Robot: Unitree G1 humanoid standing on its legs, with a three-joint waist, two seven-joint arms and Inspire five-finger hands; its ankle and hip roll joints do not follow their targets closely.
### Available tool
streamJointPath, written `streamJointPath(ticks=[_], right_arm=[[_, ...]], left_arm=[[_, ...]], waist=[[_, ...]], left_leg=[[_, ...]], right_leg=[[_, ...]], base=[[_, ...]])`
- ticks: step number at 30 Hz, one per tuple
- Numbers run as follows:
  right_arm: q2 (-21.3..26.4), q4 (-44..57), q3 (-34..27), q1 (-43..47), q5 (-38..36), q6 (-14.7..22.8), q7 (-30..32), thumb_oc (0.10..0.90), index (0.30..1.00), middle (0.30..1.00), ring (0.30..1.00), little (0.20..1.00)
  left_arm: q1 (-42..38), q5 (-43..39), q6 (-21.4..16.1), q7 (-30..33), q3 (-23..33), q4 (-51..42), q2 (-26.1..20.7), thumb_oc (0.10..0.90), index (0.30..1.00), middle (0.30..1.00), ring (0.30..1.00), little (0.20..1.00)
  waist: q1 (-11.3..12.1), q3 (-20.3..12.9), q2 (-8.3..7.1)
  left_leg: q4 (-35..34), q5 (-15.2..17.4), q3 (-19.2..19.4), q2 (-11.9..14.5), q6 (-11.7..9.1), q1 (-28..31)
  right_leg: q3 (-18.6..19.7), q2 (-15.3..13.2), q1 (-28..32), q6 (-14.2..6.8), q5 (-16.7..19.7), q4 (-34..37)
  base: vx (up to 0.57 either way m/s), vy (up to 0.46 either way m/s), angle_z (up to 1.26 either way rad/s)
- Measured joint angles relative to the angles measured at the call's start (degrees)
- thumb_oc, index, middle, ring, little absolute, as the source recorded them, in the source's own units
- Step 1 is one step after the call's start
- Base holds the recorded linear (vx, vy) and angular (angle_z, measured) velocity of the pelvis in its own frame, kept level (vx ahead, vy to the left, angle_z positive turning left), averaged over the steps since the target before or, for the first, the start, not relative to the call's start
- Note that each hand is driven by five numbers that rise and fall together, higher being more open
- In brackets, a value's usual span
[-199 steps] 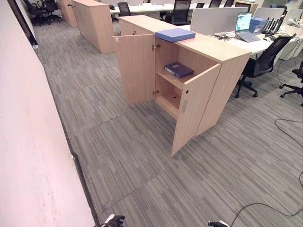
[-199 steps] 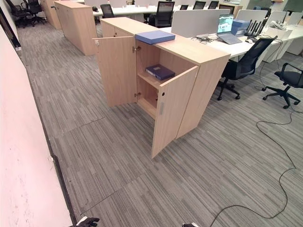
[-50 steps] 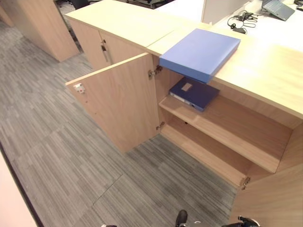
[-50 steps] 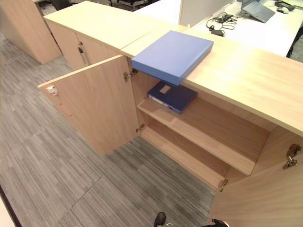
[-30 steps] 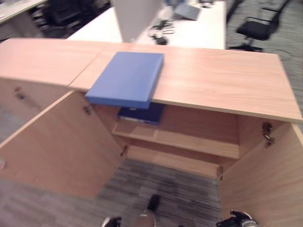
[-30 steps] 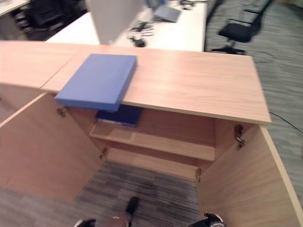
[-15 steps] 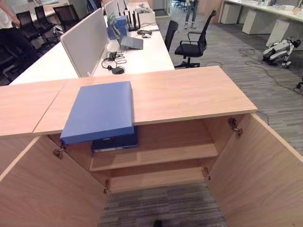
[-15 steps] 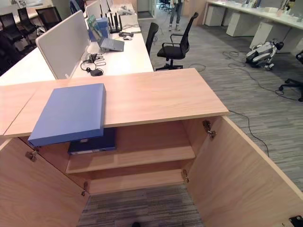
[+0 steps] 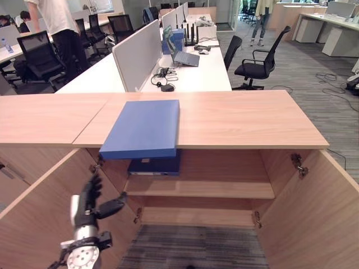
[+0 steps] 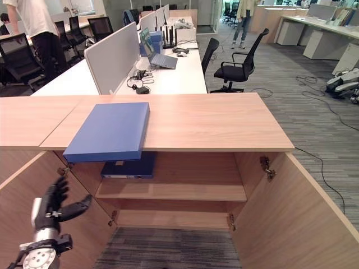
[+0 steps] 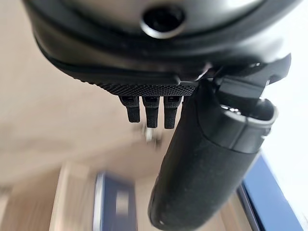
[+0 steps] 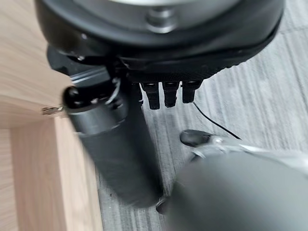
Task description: Put the empty folder in the office cabinet
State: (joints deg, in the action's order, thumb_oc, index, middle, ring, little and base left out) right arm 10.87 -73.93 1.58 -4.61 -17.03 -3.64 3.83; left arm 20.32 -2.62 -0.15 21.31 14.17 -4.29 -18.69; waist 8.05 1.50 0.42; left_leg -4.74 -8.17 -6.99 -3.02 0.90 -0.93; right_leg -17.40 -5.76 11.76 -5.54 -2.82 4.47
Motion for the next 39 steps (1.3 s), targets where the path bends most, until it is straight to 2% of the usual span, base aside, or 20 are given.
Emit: streamJointPath(ticks=[1,2,4,5,6,9,10,12,18,20,22,25,29,32,34,39], right_arm=[[-0.24,-0.03,0.12,0.00,-0.01,0.37,0.33,0.800,0.900,0.900,0.900,0.900],[-0.82,-0.05,0.84,0.04,0.01,0.92,1.27,0.800,0.900,0.900,0.900,0.900],[-0.82,-0.07,1.36,0.83,0.02,1.90,2.02,0.800,0.900,0.900,0.900,0.900],[-1.05,-0.80,3.93,1.63,0.06,1.89,2.34,0.800,0.900,0.900,0.900,0.900],[-1.52,-1.21,4.45,2.00,0.08,2.11,2.39,0.800,0.900,0.900,0.900,0.900],[-1.26,-1.29,5.03,2.72,0.07,2.42,2.46,0.800,0.900,0.900,0.900,0.900],[-1.34,-1.13,4.81,2.88,0.07,2.72,2.43,0.800,0.900,0.900,0.900,0.900],[-1.31,-1.05,4.75,3.27,0.07,3.05,2.37,0.800,0.900,0.900,0.900,0.900],[-1.10,-1.01,4.80,3.27,0.08,3.05,2.20,0.800,0.900,0.900,0.900,0.900],[-0.95,-1.03,4.94,3.17,0.10,3.07,2.03,0.800,0.900,0.900,0.900,0.900],[-0.89,-1.04,4.87,2.96,0.11,3.12,1.62,0.800,0.900,0.900,0.900,0.900],[-0.81,-1.02,4.88,2.95,0.14,3.16,1.50,0.800,0.900,0.900,0.900,0.900],[-0.73,-1.11,5.13,2.79,0.20,3.13,1.44,0.800,0.900,0.900,0.900,0.900],[-0.64,-1.09,5.60,2.84,0.33,3.13,1.40,0.800,0.900,0.900,0.900,0.900],[-0.59,-1.09,6.15,2.82,0.34,3.11,1.35,0.800,0.900,0.900,0.900,0.900],[-0.46,-1.10,6.71,2.77,1.18,3.09,0.93,0.800,0.900,0.900,0.900,0.900]], left_arm=[[-0.14,2.36,0.11,1.74,0.09,-0.83,-0.27,0.800,0.900,0.900,0.900,0.900],[-1.45,8.97,0.23,6.01,0.22,-1.45,-2.83,0.800,0.900,0.900,0.900,0.900],[-3.11,11.32,0.53,7.50,0.36,-1.67,-3.96,0.800,0.900,0.900,0.900,0.900],[-5.22,16.17,2.88,7.64,-1.07,-1.95,-9.56,0.800,0.900,0.900,0.900,0.900],[-6.43,21.07,2.23,8.54,-0.17,-3.90,-14.61,0.800,0.900,0.900,0.900,0.900],[-10.78,25.82,1.52,9.71,0.84,-9.54,-15.34,0.800,0.900,0.900,0.900,0.900],[-10.96,26.91,-0.04,9.77,1.10,-12.11,-14.49,0.800,0.900,0.900,0.900,0.900],[-11.02,28.41,-1.31,9.64,0.35,-13.00,-14.13,0.800,0.900,0.900,0.900,0.900],[-11.04,32.67,-0.99,9.06,-0.69,-12.99,-14.55,0.800,0.900,0.900,0.900,0.900],[-11.04,32.96,-1.05,7.78,-0.75,-14.07,-15.58,0.800,0.900,0.900,0.900,0.900],[-10.94,34.48,-1.80,5.81,-1.66,-16.74,-18.87,0.800,0.900,0.900,0.900,0.900],[-10.98,34.92,-5.15,4.14,-1.97,-20.09,-19.16,0.800,0.900,0.900,0.900,0.900],[-10.99,34.17,-8.71,1.52,-5.20,-23.85,-20.88,0.800,0.900,0.900,0.900,0.900],[-11.02,32.09,-10.10,-0.66,-7.94,-24.59,-22.32,0.800,0.900,0.900,0.900,0.900],[-11.02,29.86,-10.34,-2.35,-9.67,-24.62,-22.94,0.800,0.900,0.900,0.900,0.900],[-11.01,25.42,-10.40,-5.13,-10.10,-24.68,-22.94,0.800,0.900,0.900,0.900,0.900]], waist=[[0.08,0.00,-0.56],[0.25,0.25,-1.99],[0.20,0.26,-2.18],[0.67,0.32,-2.40],[0.61,0.50,-2.68],[0.95,0.47,-1.78],[0.87,0.44,-1.44],[0.45,0.40,-1.04],[-0.02,0.21,-1.07],[-0.04,0.18,-1.12],[0.04,0.15,-1.26],[-0.11,0.15,-1.19],[-0.06,0.11,-1.25],[-0.07,0.09,-1.25],[-0.09,0.08,-1.27],[-0.14,0.07,-1.29]], left_leg=[[-0.01,-0.04,-0.02,0.00,0.06,0.09],[-0.03,0.35,-0.24,-0.01,-0.44,0.46],[-0.22,0.54,-0.10,-0.07,-0.34,0.66],[-0.24,0.80,-0.11,0.02,0.03,0.76],[-0.23,0.80,0.02,0.06,0.02,0.95],[-0.23,0.83,0.13,-0.52,0.09,1.25],[-0.23,0.78,0.23,-0.79,0.02,1.54],[-0.23,0.76,0.33,-1.02,-0.01,1.80],[-0.22,0.85,0.39,-0.98,0.10,1.89],[-0.22,0.88,0.39,-0.98,0.12,1.95],[-0.22,0.92,0.39,-0.97,0.08,2.02],[-0.22,0.93,0.41,-1.00,0.07,2.14],[-0.22,0.91,0.38,-0.93,0.04,2.20],[-0.22,0.90,0.38,-0.93,0.03,2.27],[-0.21,0.90,0.37,-0.94,0.03,2.29],[-0.21,0.89,0.34,-0.94,0.03,2.36]], right_leg=[[-0.04,0.00,0.21,0.01,0.00,0.20],[-0.27,0.06,0.84,0.00,-0.10,0.48],[-0.09,-0.17,0.84,0.09,-0.38,0.47],[-0.08,-0.04,0.90,0.59,-0.61,0.47],[0.06,-0.04,0.96,0.45,-0.60,0.23],[0.16,-0.67,1.33,-0.11,-0.29,0.21],[0.30,-0.97,1.46,-0.23,-0.36,0.23],[0.41,-1.16,1.69,-0.31,-0.33,0.33],[0.45,-1.09,1.87,-0.05,-0.06,0.69],[0.46,-1.08,2.01,-0.02,-0.03,0.80],[0.45,-1.04,2.10,-0.05,-0.06,0.60],[0.46,-1.07,2.23,-0.09,-0.07,0.54],[0.46,-0.99,2.29,-0.30,-0.21,0.55],[0.46,-0.98,2.37,-0.38,-0.26,0.55],[0.45,-0.98,2.40,-0.38,-0.25,0.55],[0.42,-0.97,2.47,-0.38,-0.25,0.54]], base=[[0.02,-0.024,0.06],[0.04,-0.011,0.02],[0.05,-0.004,-0.01],[0.05,0.011,-0.03],[0.04,0.014,-0.04],[0.02,0.006,-0.01],[0.00,0.000,0.00],[0.01,0.003,-0.02],[0.00,0.000,0.00],[0.00,0.000,0.00],[0.00,0.000,0.00],[0.00,0.000,0.00],[0.00,0.000,0.00],[0.00,0.000,0.00],[0.00,0.000,0.00],[0.00,0.000,0.00]])
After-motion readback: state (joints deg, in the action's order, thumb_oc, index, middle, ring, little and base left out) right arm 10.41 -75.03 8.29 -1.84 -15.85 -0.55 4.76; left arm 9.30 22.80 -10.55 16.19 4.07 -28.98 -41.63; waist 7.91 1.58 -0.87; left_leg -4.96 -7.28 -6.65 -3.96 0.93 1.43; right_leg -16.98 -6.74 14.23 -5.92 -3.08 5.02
